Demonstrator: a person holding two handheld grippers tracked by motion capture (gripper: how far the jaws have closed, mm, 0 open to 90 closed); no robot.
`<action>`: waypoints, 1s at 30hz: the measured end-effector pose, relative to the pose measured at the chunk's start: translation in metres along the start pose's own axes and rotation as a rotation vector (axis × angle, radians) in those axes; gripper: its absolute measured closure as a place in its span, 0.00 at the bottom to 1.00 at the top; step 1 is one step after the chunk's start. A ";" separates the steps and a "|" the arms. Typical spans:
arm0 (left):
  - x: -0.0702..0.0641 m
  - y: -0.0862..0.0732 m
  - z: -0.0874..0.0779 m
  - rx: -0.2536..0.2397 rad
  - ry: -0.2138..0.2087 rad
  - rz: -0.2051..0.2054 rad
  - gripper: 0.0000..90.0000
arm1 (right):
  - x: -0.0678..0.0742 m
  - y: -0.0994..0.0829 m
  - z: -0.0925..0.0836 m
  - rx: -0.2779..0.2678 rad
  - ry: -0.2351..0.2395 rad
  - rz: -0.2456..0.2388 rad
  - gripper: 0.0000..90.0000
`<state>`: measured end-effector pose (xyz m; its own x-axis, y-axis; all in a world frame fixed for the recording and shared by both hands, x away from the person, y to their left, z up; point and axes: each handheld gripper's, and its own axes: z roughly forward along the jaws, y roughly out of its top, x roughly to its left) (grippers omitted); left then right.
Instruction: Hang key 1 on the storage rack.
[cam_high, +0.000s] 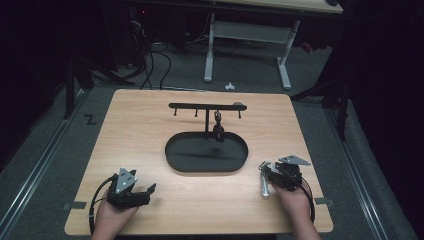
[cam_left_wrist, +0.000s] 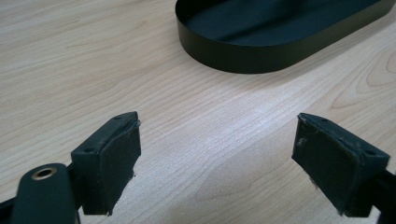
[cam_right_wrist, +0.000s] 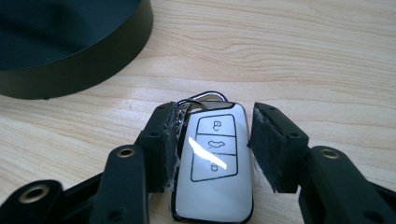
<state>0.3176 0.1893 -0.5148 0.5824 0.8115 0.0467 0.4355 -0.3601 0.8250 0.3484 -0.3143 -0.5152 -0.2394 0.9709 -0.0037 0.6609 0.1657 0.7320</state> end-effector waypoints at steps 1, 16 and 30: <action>0.000 0.000 0.000 0.005 0.000 0.006 0.17 | 0.000 0.000 -0.001 0.001 -0.001 -0.002 0.59; -0.012 0.023 0.027 -0.008 -0.055 0.050 0.17 | -0.009 -0.025 -0.027 -0.004 0.011 0.042 0.63; -0.006 0.008 0.010 0.007 -0.018 0.039 0.17 | -0.006 -0.007 -0.005 0.003 0.019 0.038 0.51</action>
<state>0.3247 0.1772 -0.5143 0.6115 0.7883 0.0690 0.4168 -0.3950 0.8187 0.3412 -0.3219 -0.5169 -0.2279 0.9730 0.0369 0.6719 0.1297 0.7292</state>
